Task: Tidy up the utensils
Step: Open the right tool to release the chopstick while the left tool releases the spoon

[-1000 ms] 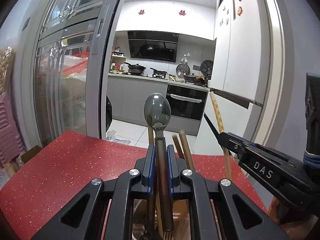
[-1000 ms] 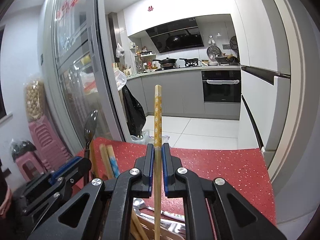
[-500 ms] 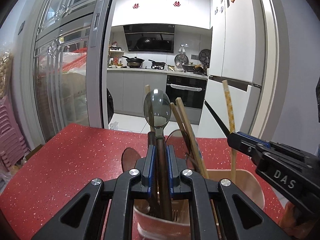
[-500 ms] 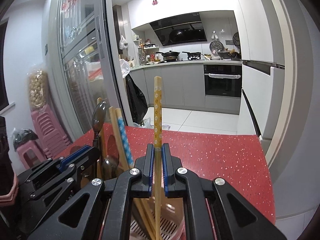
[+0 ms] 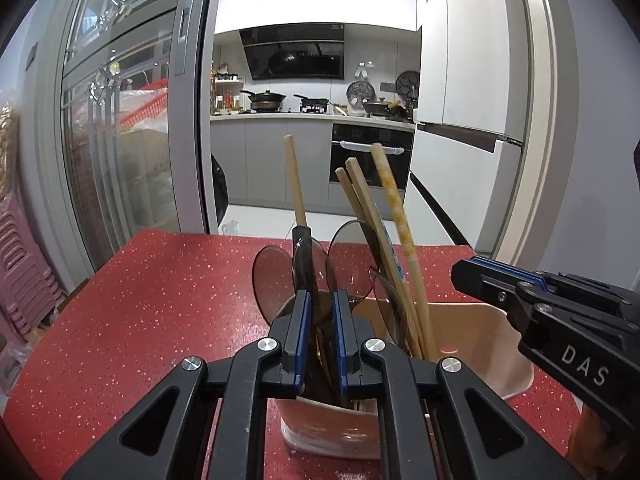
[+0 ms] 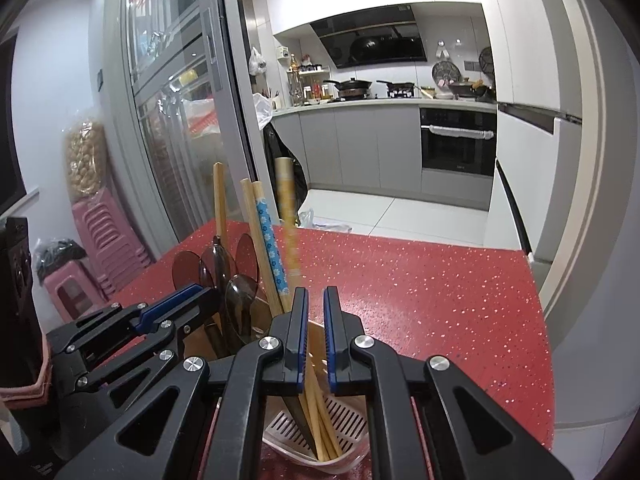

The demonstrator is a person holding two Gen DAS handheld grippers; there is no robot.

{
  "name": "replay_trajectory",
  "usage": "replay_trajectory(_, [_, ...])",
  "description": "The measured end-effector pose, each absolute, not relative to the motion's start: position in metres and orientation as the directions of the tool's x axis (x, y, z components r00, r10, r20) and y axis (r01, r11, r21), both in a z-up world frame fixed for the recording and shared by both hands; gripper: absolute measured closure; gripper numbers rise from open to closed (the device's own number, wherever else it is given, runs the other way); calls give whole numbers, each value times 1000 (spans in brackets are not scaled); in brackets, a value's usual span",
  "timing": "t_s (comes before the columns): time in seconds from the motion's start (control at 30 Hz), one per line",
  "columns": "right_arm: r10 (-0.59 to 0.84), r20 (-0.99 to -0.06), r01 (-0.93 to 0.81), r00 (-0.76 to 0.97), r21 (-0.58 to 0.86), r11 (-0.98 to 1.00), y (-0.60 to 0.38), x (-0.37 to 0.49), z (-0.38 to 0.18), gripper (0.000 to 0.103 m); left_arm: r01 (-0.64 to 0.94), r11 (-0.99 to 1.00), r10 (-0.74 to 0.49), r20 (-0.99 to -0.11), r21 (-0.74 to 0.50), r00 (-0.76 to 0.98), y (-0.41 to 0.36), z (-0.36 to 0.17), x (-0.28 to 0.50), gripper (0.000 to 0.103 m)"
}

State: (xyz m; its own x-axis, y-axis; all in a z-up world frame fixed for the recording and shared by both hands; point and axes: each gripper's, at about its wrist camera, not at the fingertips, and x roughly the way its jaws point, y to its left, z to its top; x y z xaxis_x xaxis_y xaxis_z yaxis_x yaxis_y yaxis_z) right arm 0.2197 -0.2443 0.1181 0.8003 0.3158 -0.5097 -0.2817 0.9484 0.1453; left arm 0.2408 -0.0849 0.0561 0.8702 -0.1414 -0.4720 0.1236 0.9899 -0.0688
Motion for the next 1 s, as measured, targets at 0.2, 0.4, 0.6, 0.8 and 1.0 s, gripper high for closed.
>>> replay_trajectory(0.2, [337, -531, -274, 778, 196, 942, -250, 224, 116, 95, 129, 989, -151, -486, -78, 861, -84, 59, 238, 66])
replay_trajectory(0.4, [343, -545, -272, 765, 210, 939, -252, 219, 115, 95, 137, 987, -160, -511, -82, 844, -86, 59, 236, 66])
replay_trajectory(0.6, [345, -557, -264, 756, 223, 939, -253, 213, 119, 94, 143, 987, -163, -529, -79, 833, -86, 62, 231, 66])
replay_trajectory(0.8, [330, -573, -233, 750, 239, 943, -258, 204, 121, 91, 155, 985, -175, -537, -82, 825, -86, 64, 222, 66])
replay_trajectory(1.0, [320, -579, -211, 750, 249, 945, -262, 194, 121, 89, 152, 984, -180, -534, -95, 826, -83, 65, 217, 66])
